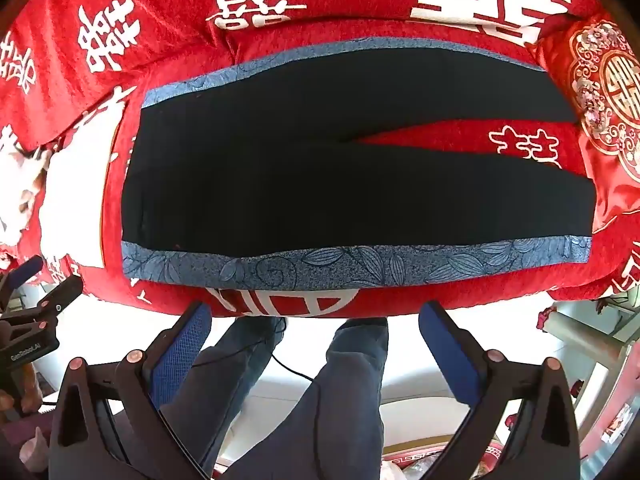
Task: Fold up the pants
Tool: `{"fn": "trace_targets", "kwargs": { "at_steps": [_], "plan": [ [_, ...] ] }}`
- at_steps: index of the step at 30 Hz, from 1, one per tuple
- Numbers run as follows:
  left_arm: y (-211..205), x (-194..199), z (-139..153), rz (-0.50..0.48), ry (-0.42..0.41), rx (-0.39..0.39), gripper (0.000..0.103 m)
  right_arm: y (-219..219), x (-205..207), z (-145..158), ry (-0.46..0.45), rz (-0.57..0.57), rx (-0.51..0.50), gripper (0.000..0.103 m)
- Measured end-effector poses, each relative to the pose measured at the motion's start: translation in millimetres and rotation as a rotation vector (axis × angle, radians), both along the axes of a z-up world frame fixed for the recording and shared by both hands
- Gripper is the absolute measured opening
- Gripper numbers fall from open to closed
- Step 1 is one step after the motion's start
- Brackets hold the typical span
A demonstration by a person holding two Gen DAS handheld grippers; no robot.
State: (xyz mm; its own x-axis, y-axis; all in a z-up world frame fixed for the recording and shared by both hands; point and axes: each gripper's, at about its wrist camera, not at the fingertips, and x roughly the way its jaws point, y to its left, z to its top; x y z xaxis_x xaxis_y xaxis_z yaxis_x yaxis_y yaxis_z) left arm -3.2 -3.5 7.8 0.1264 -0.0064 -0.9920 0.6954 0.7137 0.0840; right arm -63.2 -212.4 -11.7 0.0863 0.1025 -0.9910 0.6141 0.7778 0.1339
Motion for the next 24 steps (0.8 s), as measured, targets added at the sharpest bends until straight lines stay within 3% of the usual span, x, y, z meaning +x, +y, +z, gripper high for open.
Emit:
{"fn": "trace_targets", "kwargs": {
  "at_steps": [24],
  "plan": [
    [-19.3, -1.8, 19.1, -0.047, -0.094, -0.012, 0.103, -13.2, 1.7, 16.4, -0.018, 0.022, -0.005, 0.103]
  ]
}}
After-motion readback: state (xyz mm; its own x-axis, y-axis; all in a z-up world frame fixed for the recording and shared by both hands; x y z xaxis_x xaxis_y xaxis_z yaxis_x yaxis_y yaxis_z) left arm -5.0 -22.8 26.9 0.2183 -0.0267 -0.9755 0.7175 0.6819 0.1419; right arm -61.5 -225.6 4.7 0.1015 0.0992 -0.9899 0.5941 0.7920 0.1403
